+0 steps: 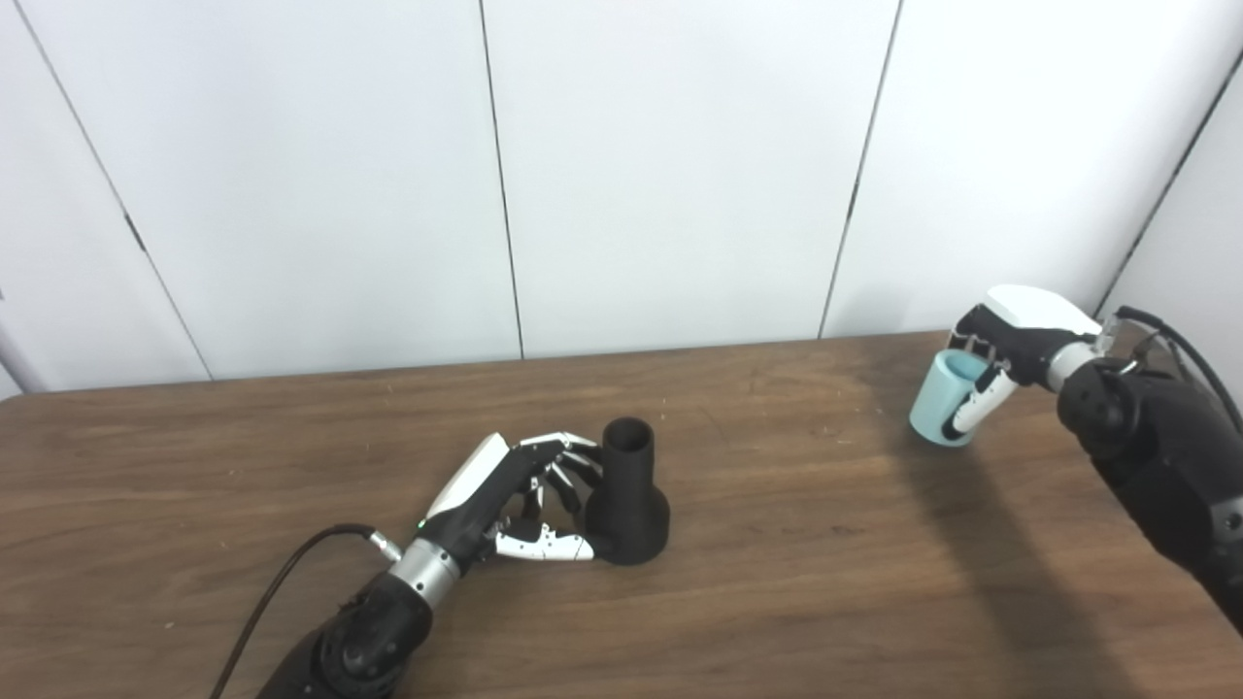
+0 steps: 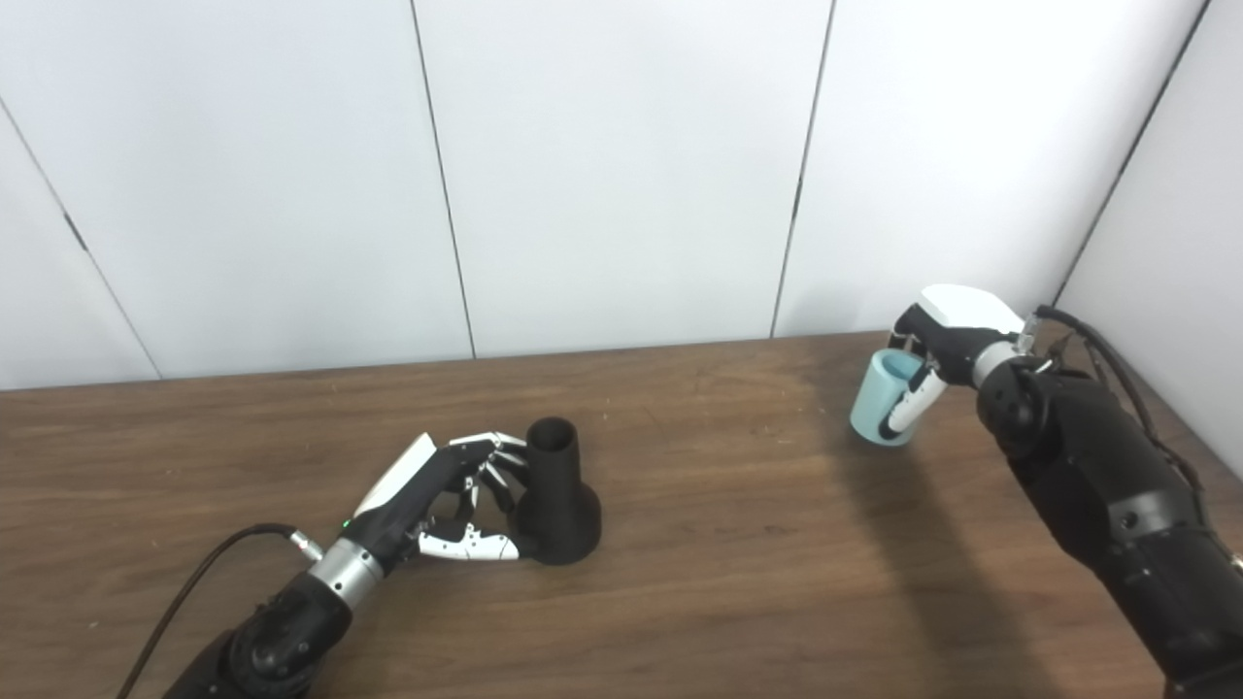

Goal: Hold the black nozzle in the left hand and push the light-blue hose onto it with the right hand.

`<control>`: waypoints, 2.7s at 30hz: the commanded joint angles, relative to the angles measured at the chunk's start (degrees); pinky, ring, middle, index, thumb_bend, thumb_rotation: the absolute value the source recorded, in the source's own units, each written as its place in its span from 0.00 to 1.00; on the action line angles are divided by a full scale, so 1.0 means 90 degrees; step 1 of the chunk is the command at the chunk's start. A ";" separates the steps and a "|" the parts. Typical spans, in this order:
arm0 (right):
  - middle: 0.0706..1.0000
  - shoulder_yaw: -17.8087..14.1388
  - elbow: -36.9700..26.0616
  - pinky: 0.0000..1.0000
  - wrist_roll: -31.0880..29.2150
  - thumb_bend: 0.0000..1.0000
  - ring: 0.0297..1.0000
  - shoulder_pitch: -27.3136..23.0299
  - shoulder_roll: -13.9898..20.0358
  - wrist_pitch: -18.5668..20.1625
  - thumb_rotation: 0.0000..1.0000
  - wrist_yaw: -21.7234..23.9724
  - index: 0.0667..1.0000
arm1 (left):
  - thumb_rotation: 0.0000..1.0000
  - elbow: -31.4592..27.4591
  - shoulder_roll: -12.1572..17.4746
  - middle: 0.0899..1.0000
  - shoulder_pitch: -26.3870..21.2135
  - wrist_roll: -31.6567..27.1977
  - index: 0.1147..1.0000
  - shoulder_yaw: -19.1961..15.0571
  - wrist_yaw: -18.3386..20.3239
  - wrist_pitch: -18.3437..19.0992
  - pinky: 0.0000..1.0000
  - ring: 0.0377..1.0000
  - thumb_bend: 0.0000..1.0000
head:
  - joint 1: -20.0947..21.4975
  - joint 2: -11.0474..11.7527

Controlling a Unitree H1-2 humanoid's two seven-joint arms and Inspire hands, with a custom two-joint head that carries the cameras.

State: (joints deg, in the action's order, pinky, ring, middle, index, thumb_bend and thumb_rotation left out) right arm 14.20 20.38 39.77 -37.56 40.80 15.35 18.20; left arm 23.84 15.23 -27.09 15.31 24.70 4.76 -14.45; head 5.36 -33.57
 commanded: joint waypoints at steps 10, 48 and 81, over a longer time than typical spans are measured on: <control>0.43 -0.0428 -0.2576 0.25 -0.0198 0.53 0.30 -0.0080 0.0054 0.0020 0.00 0.0325 0.45 | 0.29 0.0233 0.0080 0.58 0.0561 0.0300 0.57 0.0260 0.0610 0.0484 0.37 0.46 0.85 | -0.0029 -0.0040; 0.43 0.0507 -0.4180 0.10 0.0044 0.53 0.17 -0.1542 -0.1517 -0.0254 0.00 0.2234 0.45 | 0.30 0.0185 -0.0215 0.58 0.0704 0.0319 0.57 0.0041 0.0501 0.0497 0.39 0.47 0.86 | -0.0274 -0.0048; 0.43 0.0577 -0.4062 0.14 0.0293 0.53 0.20 -0.1259 -0.1747 -0.0278 0.00 0.2378 0.45 | 0.31 0.0121 -0.0268 0.58 0.0725 0.0439 0.57 -0.0023 0.0520 0.0559 0.38 0.46 0.86 | -0.0311 -0.0089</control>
State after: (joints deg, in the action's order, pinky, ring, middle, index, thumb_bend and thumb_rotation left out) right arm 20.41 -15.10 41.92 -46.09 24.95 13.50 40.71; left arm 22.29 12.62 -24.94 17.02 22.04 4.75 -14.32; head 2.55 -34.37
